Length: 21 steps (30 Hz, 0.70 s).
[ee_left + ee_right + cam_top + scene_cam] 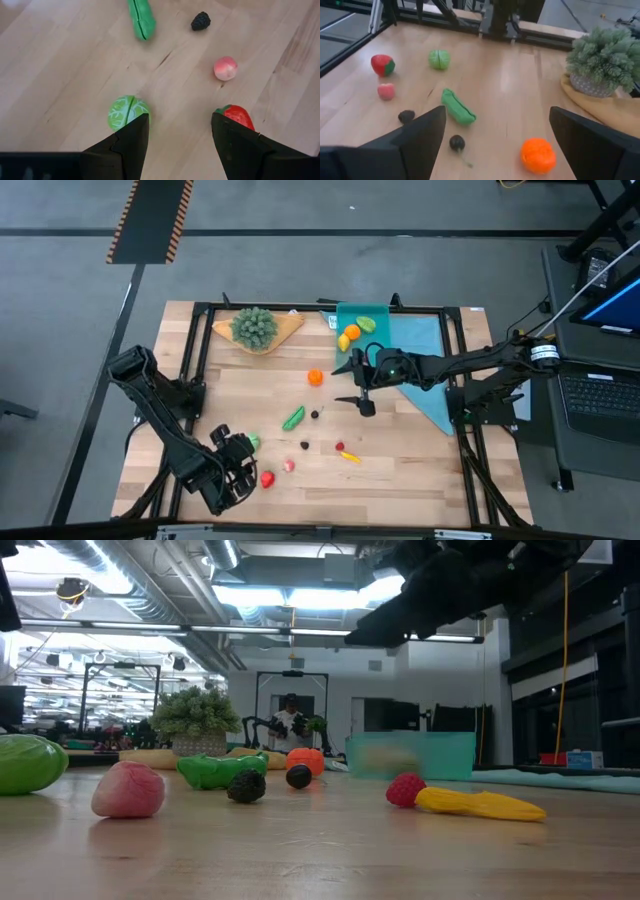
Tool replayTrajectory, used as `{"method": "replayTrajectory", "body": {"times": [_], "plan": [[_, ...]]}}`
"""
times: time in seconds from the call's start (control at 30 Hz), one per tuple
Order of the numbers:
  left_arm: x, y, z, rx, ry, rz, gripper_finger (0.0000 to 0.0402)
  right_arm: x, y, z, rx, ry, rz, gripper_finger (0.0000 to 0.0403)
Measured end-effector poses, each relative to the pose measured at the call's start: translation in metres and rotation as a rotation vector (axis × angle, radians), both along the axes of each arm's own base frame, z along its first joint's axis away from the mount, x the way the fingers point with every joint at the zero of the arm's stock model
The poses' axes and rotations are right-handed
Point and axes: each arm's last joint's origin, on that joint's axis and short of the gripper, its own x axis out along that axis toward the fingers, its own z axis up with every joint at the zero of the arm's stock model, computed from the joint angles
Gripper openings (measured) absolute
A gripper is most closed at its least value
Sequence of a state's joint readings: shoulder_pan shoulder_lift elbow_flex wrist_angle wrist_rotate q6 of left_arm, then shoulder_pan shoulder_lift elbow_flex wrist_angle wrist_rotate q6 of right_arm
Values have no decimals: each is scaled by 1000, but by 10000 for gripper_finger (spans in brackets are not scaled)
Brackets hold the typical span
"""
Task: Pick and placing Produce into tupperware
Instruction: Put the green cabbage into the blue bin
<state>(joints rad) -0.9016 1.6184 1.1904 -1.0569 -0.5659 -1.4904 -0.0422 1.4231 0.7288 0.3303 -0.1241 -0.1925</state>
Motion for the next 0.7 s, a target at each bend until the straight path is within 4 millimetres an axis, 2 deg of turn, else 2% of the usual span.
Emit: {"method": "replayTrajectory", "body": {"times": [0.7], "plan": [[7,6,0,15,8,-1,207,0,0,0,7,-1,-3,355]]}}
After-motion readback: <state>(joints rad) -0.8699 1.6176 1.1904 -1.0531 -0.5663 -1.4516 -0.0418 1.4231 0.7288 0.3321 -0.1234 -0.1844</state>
